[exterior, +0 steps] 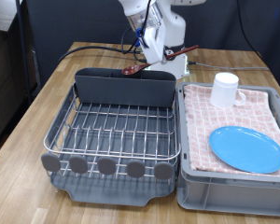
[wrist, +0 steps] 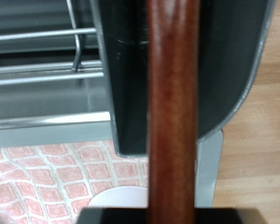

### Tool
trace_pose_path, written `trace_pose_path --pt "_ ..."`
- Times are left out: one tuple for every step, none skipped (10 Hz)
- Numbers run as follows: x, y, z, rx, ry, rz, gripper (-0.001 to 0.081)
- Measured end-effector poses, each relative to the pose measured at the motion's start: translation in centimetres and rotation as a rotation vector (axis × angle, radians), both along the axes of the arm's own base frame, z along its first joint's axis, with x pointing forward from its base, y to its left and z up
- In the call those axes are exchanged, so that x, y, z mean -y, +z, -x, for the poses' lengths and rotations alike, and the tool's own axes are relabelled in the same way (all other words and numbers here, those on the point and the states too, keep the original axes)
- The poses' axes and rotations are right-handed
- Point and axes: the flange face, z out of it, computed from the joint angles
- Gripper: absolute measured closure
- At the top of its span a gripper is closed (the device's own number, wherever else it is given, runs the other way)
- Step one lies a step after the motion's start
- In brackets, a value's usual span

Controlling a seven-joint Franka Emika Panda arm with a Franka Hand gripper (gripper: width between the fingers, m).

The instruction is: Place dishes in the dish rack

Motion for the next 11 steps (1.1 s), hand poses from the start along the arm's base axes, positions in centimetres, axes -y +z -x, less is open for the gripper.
trace_pose_path --pt "0.1 0.0 0.1 0.000 0.001 -0.018 0.0723" --pt "0.4 -0.1 0.4 0.008 0.010 -0.065 0.0723" --pt "1.1 -0.2 0.8 0.023 0.024 -0.141 0.0723" --pt "2.1 -0.5 1.3 0.042 0.029 -0.206 0.0723" --pt "3.1 -0.9 1.7 0.060 0.025 -0.236 0.0723" --pt "4.0 -1.3 2.0 0.074 0.023 -0.246 0.0723" --pt "4.8 -1.7 2.1 0.085 0.022 -0.248 0.0723" --pt "5.5 -2.0 2.1 0.091 0.022 -0.247 0.0723" --pt "6.0 -2.4 2.0 0.089 0.020 -0.245 0.0723" --pt "6.5 -2.7 1.9 0.085 0.017 -0.243 0.0723" --pt "6.9 -3.1 1.8 0.083 0.010 -0.247 0.0723"
